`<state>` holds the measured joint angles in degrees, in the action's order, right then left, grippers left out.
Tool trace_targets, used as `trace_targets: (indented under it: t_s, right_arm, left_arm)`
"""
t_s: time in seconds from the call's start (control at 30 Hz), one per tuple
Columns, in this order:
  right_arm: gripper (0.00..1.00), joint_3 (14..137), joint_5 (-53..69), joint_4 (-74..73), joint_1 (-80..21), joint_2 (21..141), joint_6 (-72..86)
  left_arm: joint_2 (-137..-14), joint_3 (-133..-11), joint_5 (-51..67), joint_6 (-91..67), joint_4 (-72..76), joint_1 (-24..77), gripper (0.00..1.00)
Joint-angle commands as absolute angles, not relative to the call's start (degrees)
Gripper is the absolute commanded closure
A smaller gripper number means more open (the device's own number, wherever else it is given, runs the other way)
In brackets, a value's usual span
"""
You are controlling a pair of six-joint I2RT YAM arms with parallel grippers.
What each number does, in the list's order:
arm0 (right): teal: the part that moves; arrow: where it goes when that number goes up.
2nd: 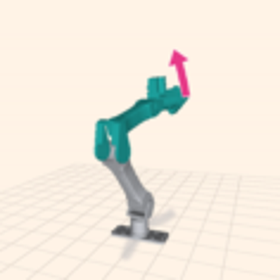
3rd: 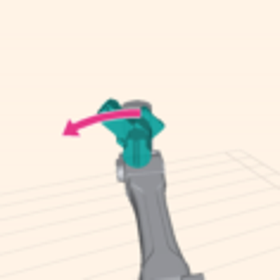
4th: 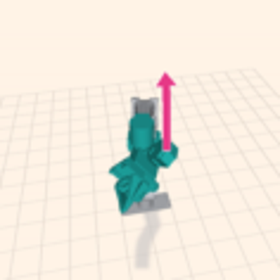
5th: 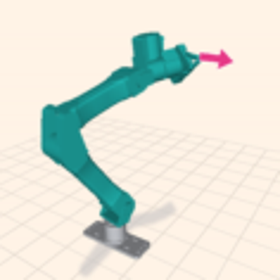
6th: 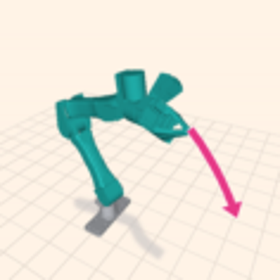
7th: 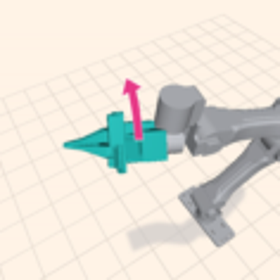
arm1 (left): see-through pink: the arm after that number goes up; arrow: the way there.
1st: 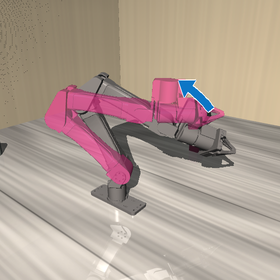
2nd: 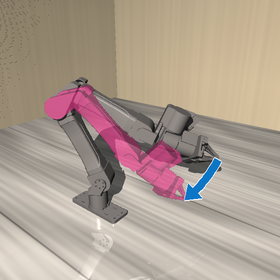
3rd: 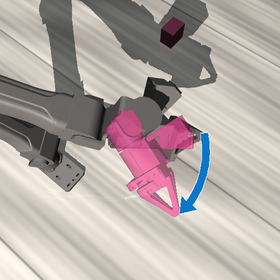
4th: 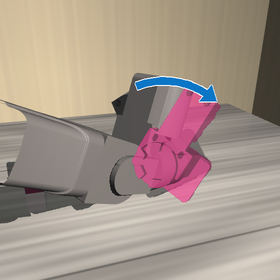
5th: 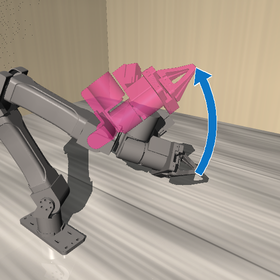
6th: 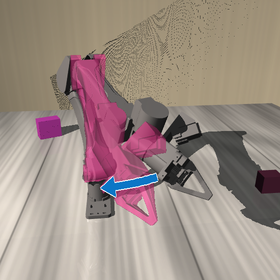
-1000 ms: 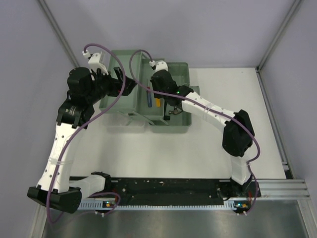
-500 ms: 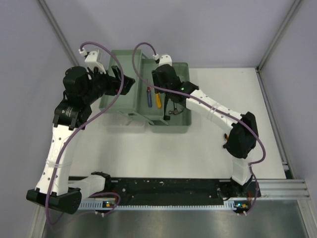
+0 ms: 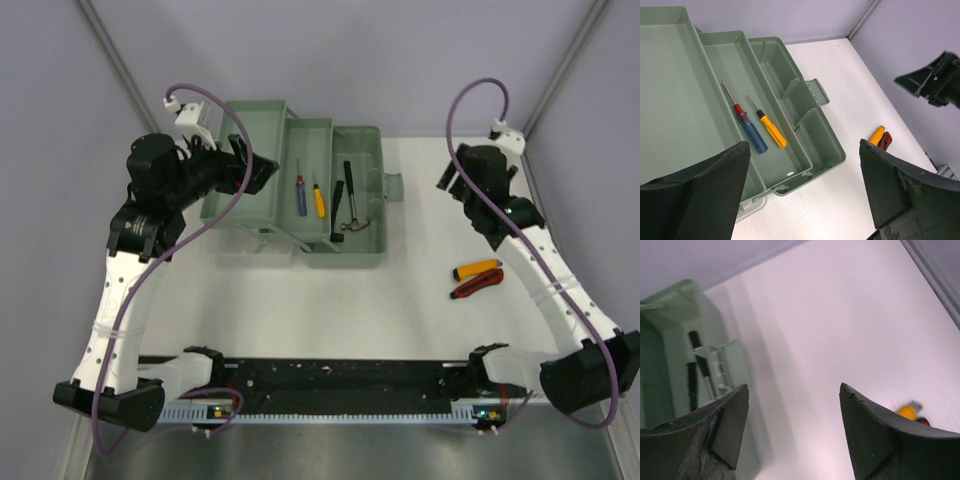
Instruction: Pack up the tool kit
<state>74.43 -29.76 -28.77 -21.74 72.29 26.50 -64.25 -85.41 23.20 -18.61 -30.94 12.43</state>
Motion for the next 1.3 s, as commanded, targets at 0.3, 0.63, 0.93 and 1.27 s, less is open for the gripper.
trace_targets:
  t_s: [0.3, 0.63, 0.93, 1.27]
  right_arm:
    - [0.27, 46.68, -14.06, -39.02, 2.09, 66.44, 51.67]
    - [0.42, 41.40, -16.35, -41.22, 6.33, 68.02, 55.28]
    - [0.51, 41.75, -17.75, -41.05, 6.50, 73.91, 55.64]
    - [0.48, 43.33, -16.00, -36.65, 6.50, 81.73, 51.94]
  left_arm:
    - [-63.81, -85.52, 24.26, -19.16, -27.51, 12.48, 0.07]
    - [-63.46, -84.55, 22.68, -18.72, -27.77, 12.48, 0.07]
    - [-63.63, -84.55, 22.50, -18.28, -27.77, 12.48, 0.07]
    - [-63.54, -84.29, 22.24, -18.11, -28.04, 12.48, 0.07]
